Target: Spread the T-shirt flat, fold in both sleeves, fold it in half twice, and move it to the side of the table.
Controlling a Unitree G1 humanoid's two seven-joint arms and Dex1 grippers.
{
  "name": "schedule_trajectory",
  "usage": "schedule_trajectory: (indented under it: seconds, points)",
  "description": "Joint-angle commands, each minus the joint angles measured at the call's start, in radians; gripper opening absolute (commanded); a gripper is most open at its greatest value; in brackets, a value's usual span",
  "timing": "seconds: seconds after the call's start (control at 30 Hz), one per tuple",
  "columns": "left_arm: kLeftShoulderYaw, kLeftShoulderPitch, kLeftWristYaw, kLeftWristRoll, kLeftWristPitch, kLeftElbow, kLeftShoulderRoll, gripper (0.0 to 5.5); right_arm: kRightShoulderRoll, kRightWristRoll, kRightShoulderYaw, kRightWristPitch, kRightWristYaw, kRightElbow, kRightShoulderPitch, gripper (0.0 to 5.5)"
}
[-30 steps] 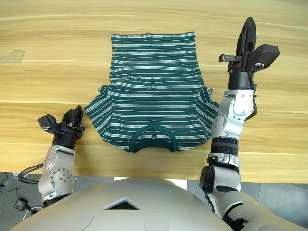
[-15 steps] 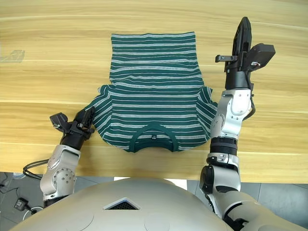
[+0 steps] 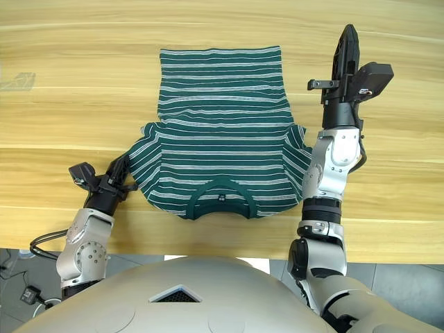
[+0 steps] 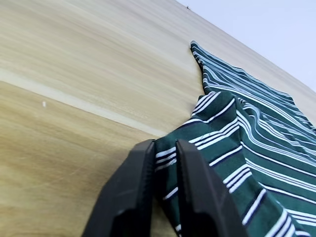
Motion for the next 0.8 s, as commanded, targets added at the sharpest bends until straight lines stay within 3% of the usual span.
schedule_trajectory:
  seconds: [0.03,0.27,0.8]
  points:
    - [-0.021,0.041,0.009,0.023,0.052,0.043,-0.002,0.04,-0.005,-0.016,-0.001,-0.001,-0.001,0.006,-0.009,0.0]
    - [-0.018,0.041,0.029,0.051,0.006,0.025,-0.009,0.04,-0.006,-0.019,0.001,-0.003,0.001,0.014,-0.012,0.0]
    - [-0.164,0.113,-0.106,0.095,-0.166,-0.222,-0.004,0.04,-0.006,-0.02,0.008,-0.021,0.012,0.059,-0.031,0.0]
